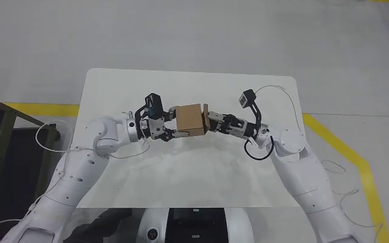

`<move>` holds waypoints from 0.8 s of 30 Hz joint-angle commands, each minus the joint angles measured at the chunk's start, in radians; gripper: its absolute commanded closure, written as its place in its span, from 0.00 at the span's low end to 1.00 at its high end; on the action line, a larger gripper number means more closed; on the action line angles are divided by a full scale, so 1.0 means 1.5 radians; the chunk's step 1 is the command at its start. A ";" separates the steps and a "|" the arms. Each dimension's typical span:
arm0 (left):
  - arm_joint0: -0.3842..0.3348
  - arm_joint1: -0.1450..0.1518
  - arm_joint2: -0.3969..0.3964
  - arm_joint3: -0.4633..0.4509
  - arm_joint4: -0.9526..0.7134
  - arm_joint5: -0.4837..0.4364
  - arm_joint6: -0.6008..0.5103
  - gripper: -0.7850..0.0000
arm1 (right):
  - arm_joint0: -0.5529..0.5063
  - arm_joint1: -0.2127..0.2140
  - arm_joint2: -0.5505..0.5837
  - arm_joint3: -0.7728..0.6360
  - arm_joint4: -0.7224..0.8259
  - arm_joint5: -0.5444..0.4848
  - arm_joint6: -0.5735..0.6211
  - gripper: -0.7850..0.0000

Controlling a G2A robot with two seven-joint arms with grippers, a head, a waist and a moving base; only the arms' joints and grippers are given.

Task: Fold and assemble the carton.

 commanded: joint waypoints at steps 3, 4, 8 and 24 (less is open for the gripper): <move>-0.002 -0.001 0.001 0.002 0.003 0.002 -0.001 0.53 | -0.002 0.001 0.003 -0.002 0.006 0.000 0.006 0.52; -0.002 -0.001 0.002 0.002 0.003 0.001 0.000 0.53 | -0.002 0.002 0.004 -0.003 0.005 0.000 0.006 0.52; -0.002 -0.001 0.002 0.003 0.004 0.001 -0.001 0.53 | -0.005 0.003 0.005 -0.007 -0.002 0.004 -0.001 0.63; -0.001 -0.002 0.002 0.002 0.003 0.000 -0.009 0.53 | -0.017 0.011 0.005 -0.046 -0.081 0.046 -0.041 0.65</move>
